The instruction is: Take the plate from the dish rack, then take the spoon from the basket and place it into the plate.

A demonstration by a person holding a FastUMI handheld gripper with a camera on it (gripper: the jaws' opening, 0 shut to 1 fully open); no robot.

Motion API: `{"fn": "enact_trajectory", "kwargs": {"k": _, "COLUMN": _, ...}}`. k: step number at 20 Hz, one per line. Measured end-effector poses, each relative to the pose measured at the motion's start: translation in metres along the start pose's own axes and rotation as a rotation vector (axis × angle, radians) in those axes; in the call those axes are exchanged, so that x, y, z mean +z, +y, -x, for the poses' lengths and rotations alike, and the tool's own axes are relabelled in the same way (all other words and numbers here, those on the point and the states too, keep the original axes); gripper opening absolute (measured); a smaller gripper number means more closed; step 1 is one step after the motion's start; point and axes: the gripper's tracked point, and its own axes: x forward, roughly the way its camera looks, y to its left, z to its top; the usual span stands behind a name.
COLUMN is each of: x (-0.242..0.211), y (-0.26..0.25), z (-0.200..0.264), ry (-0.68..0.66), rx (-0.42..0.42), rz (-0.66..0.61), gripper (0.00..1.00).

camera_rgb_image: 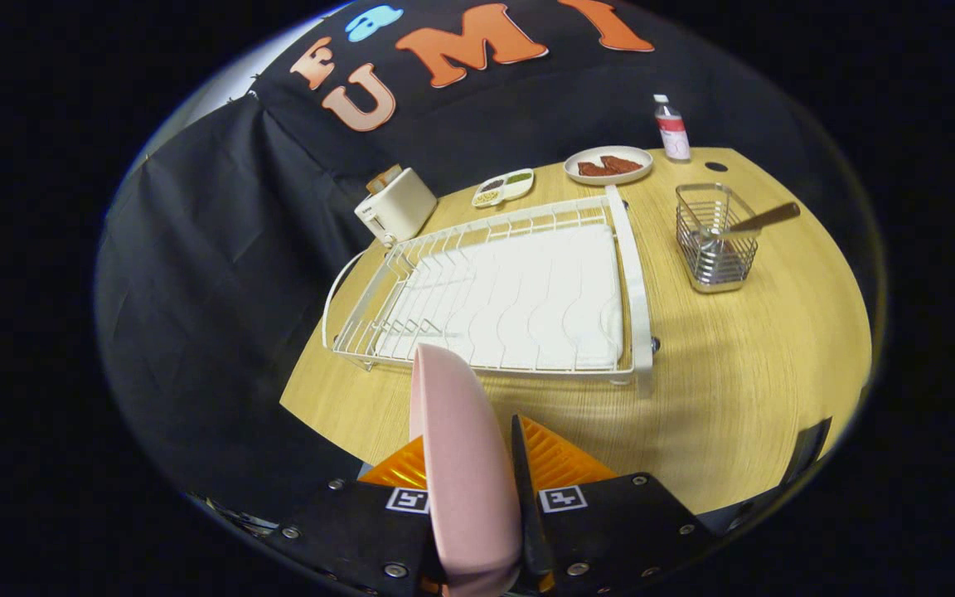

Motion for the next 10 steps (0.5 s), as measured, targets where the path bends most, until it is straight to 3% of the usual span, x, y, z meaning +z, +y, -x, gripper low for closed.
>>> {"fn": "enact_trajectory", "kwargs": {"k": 6, "x": -0.016, "y": -0.034, "z": -0.021, "ry": -0.024, "rx": -0.056, "rz": -0.015, "gripper": 0.32}}
{"fn": "enact_trajectory", "kwargs": {"k": 10, "x": -0.021, "y": -0.043, "z": -0.036, "ry": -0.029, "rx": -0.012, "rz": -0.099, "gripper": 0.32}}
